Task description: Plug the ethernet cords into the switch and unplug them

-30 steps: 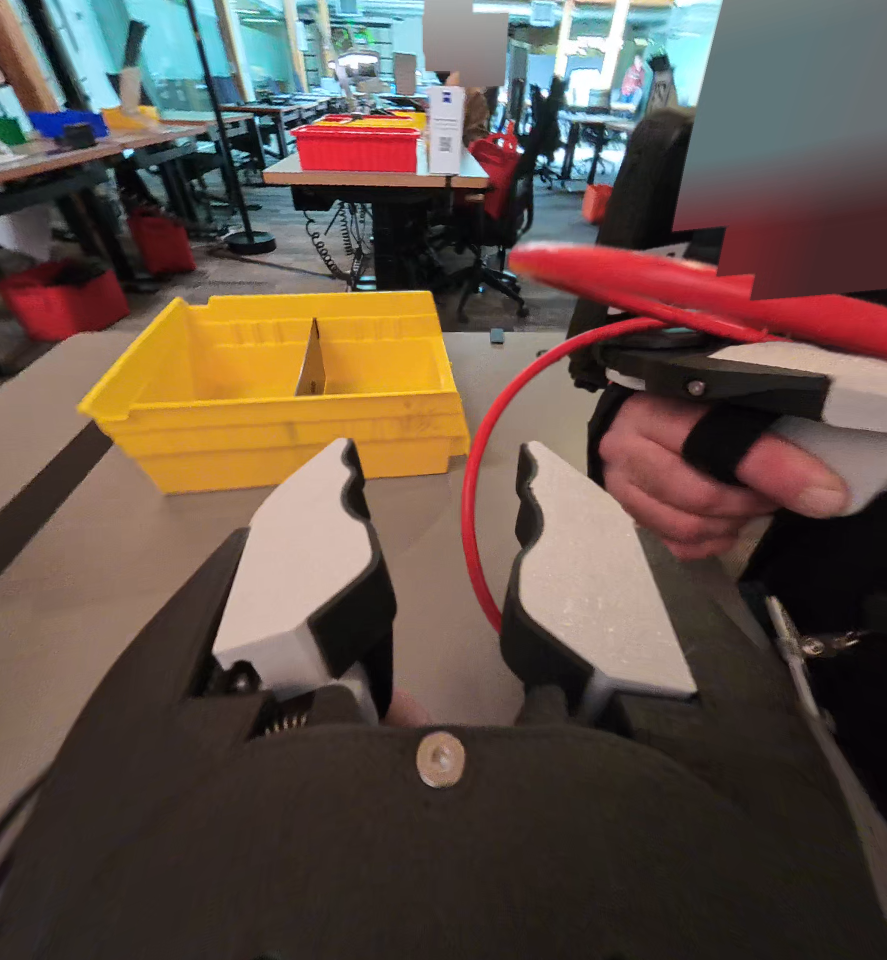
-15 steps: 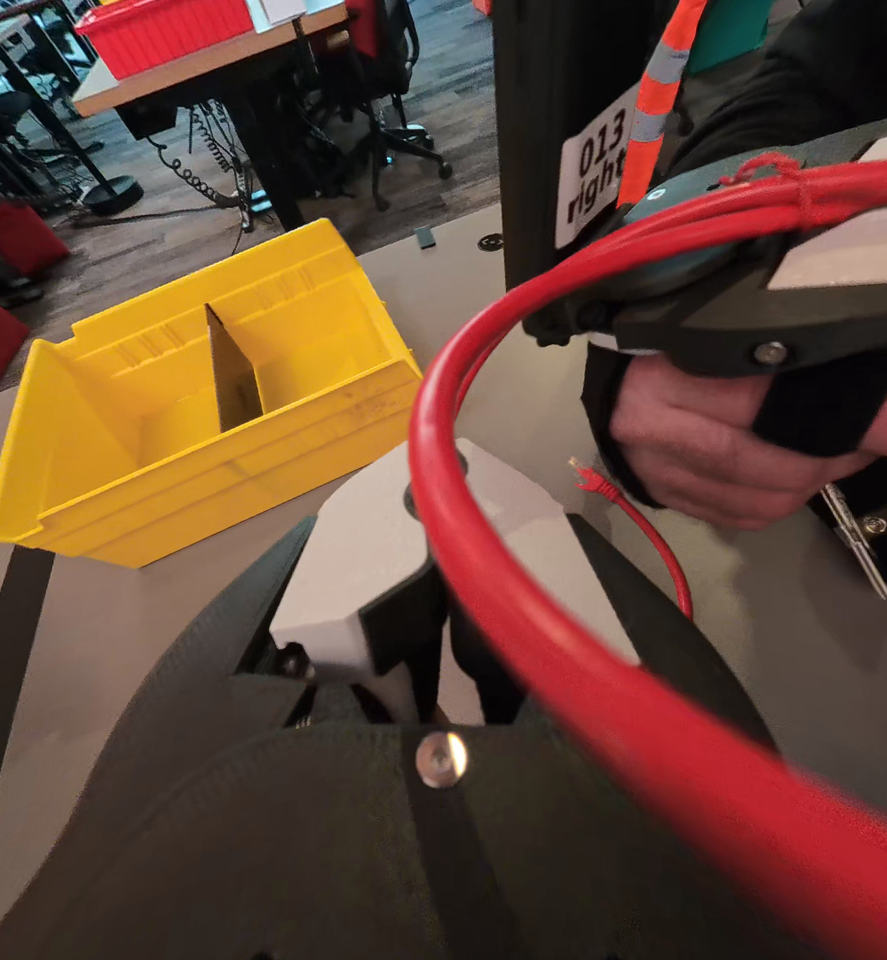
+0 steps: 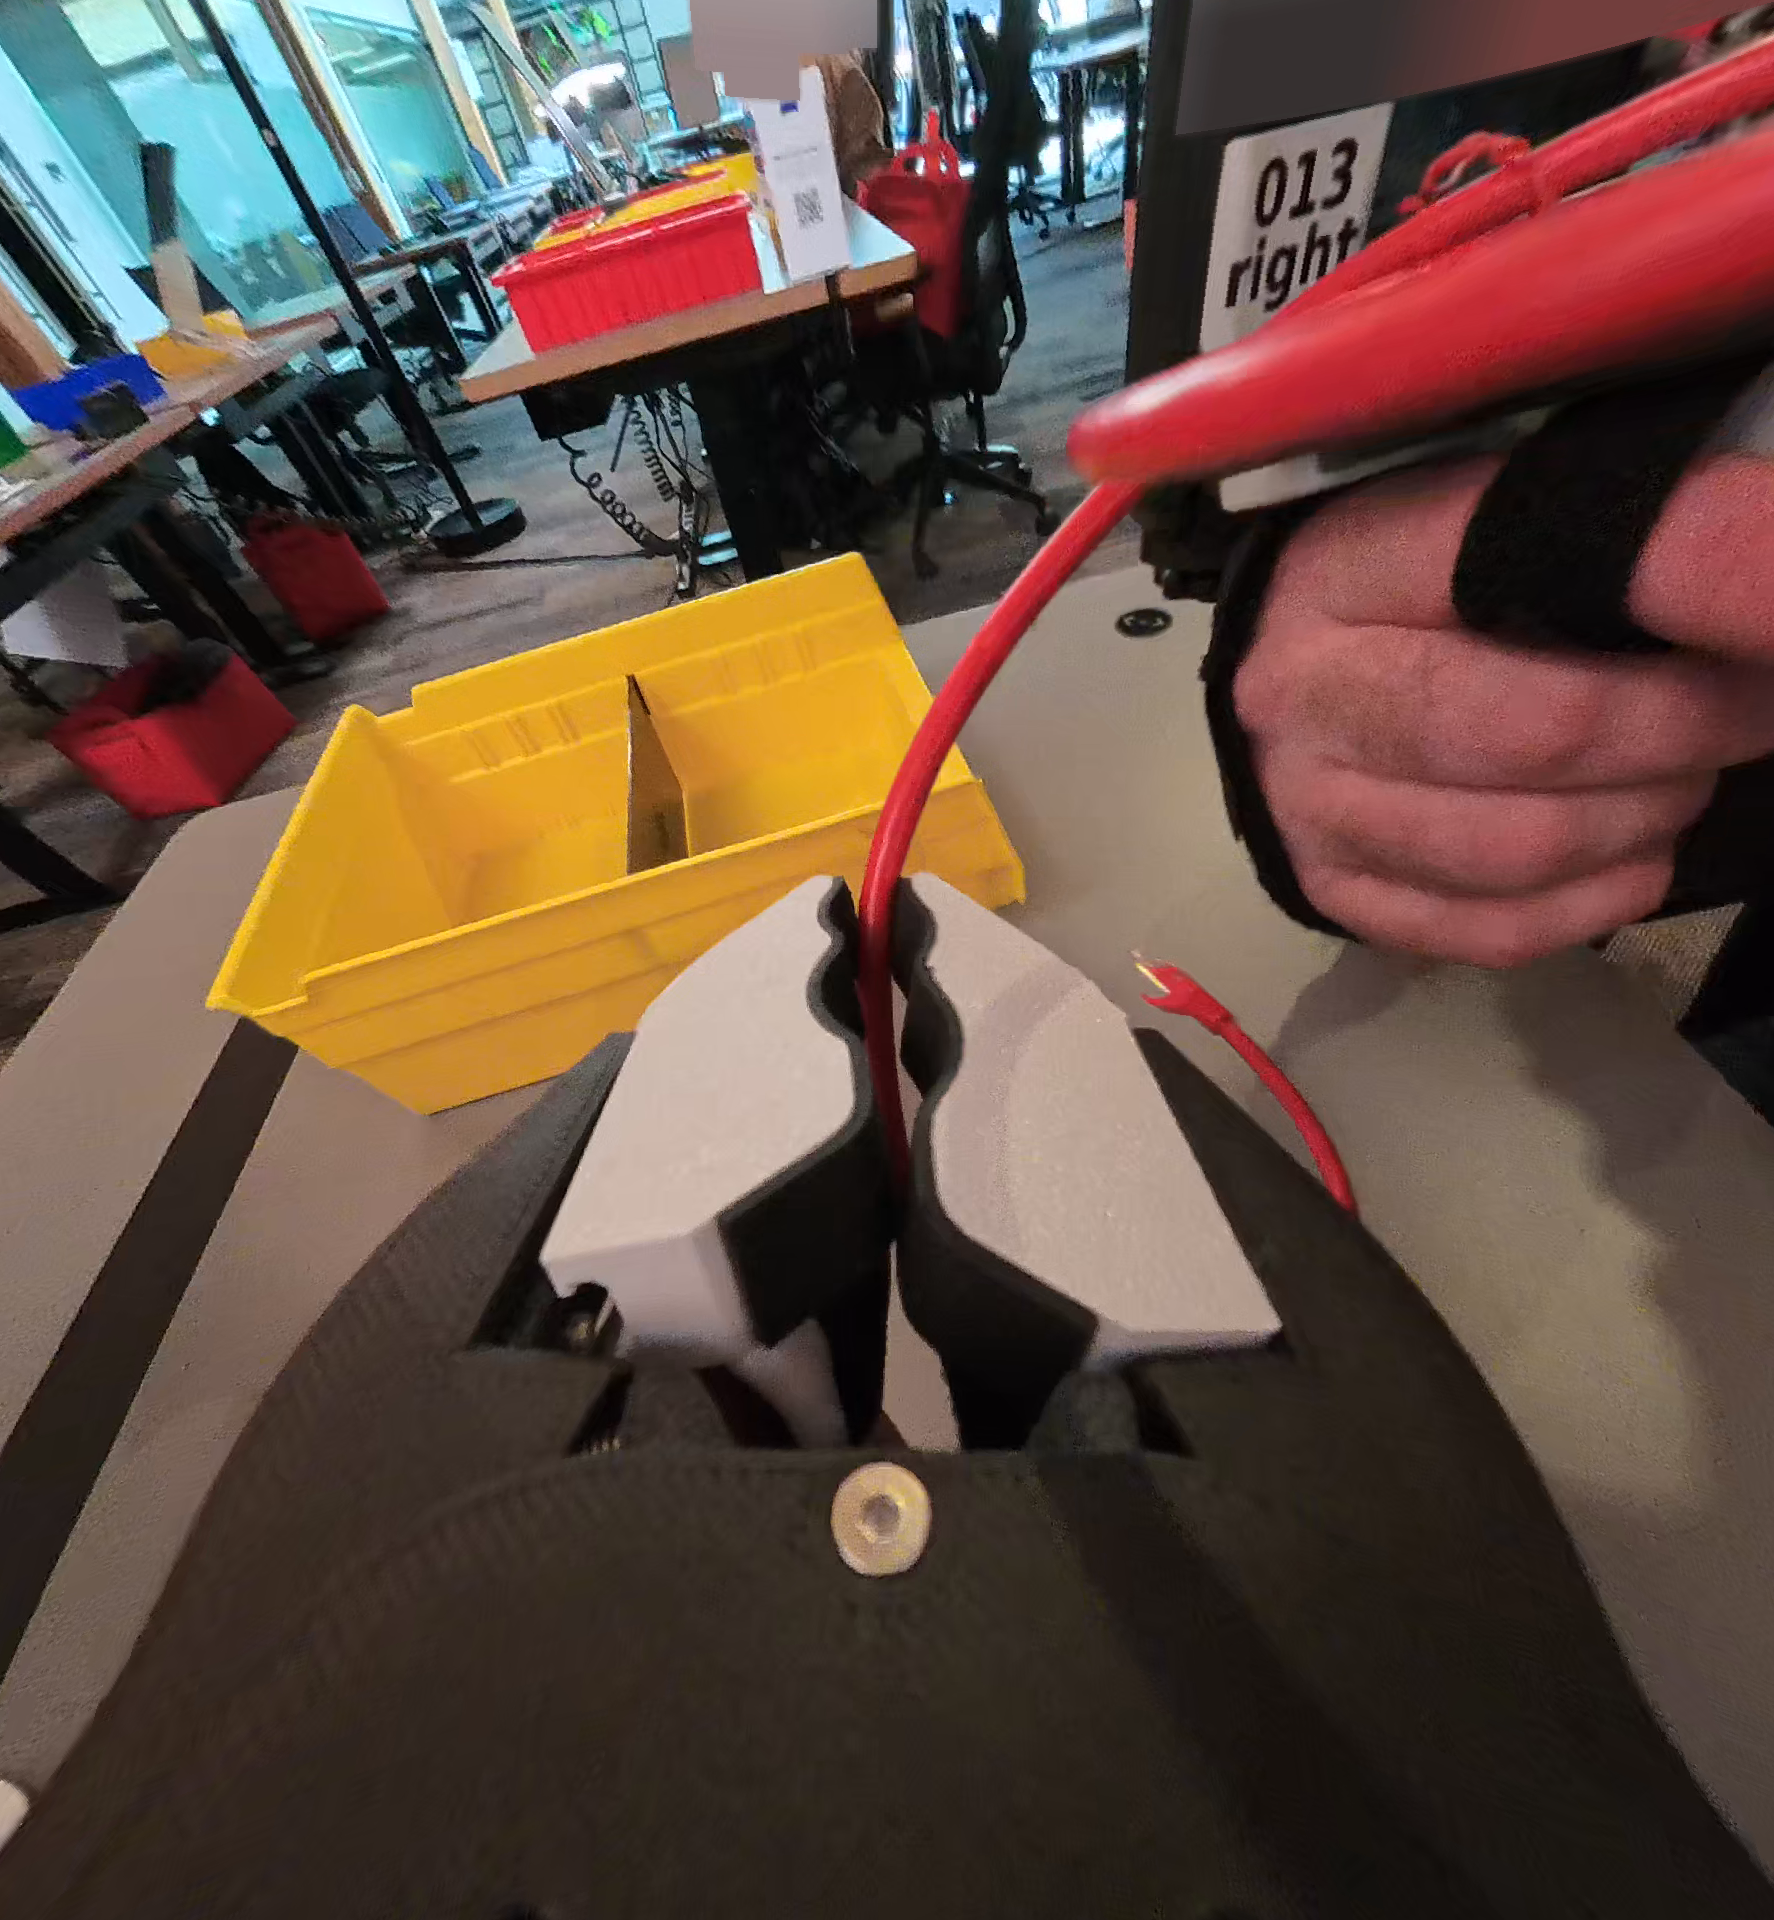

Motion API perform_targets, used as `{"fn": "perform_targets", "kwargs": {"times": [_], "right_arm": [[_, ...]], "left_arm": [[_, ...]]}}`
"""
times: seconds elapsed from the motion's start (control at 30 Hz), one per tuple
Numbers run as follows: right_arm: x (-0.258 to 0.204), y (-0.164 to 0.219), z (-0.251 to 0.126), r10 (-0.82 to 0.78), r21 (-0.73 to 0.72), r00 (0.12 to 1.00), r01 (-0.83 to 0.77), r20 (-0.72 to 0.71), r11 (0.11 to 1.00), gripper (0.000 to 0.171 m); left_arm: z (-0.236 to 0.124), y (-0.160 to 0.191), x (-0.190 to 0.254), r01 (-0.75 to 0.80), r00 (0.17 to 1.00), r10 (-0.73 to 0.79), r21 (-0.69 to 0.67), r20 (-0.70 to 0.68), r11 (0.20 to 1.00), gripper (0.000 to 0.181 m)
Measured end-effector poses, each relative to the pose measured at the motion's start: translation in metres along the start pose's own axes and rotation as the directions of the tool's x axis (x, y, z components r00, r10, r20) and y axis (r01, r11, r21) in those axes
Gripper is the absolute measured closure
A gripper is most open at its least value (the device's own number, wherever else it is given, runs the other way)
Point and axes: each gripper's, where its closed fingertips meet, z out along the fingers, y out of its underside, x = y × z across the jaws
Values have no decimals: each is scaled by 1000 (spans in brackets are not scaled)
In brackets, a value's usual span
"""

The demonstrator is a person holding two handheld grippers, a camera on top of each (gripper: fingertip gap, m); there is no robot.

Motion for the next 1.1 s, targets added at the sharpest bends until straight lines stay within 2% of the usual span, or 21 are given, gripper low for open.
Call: {"fn": "perform_targets", "kwargs": {"times": [0.1,0.23,0.43,0.53,0.57,0.6,0.63,0.73,0.87,0.93,1.0,1.1], "right_arm": [[10,-6,-3,2,17,998,-1,-65,1000,162],[42,-11,-19,45,50,970,-34,-238,998,161],[59,0,-27,24,-11,931,-30,-364,999,160],[63,10,-34,-46,-93,911,8,-410,996,161],[64,10,-38,-56,-99,903,15,-426,995,161],[64,9,-41,-61,-99,895,19,-442,995,162],[63,7,-44,-67,-96,888,26,-455,995,162],[56,5,-49,-110,-133,865,51,-490,990,162],[47,6,-58,-122,-146,837,51,-533,988,162],[44,11,-63,-123,-160,825,40,-551,986,162],[40,16,-64,-122,-168,820,33,-559,985,162],[35,25,-61,-123,-188,819,19,-561,982,162]], "left_arm": [[5,14,-4,92,995,-92,28,23,995,179],[20,36,2,164,984,-165,22,69,986,179],[28,43,-3,239,964,-246,76,102,968,180],[39,42,2,254,959,-253,11,123,967,180],[39,44,2,256,960,-251,-29,127,966,165],[35,47,0,265,957,-255,-60,136,962,143],[28,47,-3,272,955,-260,-73,141,959,133],[-13,47,-15,228,955,-204,-94,217,969,130],[-82,73,-33,162,934,-43,-316,353,935,129],[-112,95,-36,207,923,-20,-451,384,868,129],[-136,126,-31,275,919,-25,-595,393,755,121],[-152,167,-16,305,929,-18,-734,371,607,117]]}}
